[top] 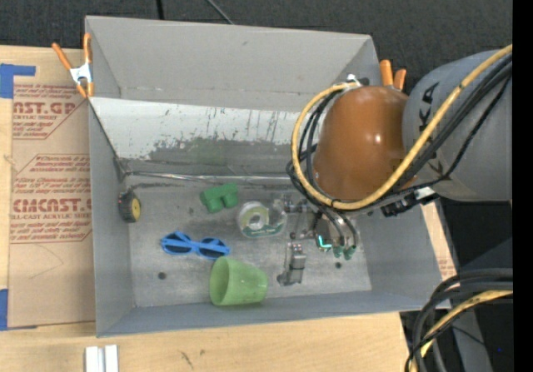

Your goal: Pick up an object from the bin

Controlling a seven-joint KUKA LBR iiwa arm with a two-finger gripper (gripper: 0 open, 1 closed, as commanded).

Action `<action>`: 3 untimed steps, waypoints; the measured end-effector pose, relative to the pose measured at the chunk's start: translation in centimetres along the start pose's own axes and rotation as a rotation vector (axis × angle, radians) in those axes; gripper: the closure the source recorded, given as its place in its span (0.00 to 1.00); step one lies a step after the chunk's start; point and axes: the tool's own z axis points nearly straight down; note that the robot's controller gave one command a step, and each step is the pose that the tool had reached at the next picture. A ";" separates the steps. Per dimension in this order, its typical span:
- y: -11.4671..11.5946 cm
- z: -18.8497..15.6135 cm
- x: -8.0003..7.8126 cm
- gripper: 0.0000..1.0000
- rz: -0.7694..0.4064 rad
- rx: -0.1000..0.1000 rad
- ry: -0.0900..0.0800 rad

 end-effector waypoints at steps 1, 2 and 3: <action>3.7 10.7 -2.3 0.00 -0.124 0.008 0.012; 8.4 10.7 -2.0 0.00 -0.612 0.013 -0.031; 14.2 10.7 -1.6 0.00 -0.748 0.012 -0.037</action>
Offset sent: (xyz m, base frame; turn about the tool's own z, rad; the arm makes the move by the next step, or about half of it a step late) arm 0.0230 0.0392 -0.1118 -0.1202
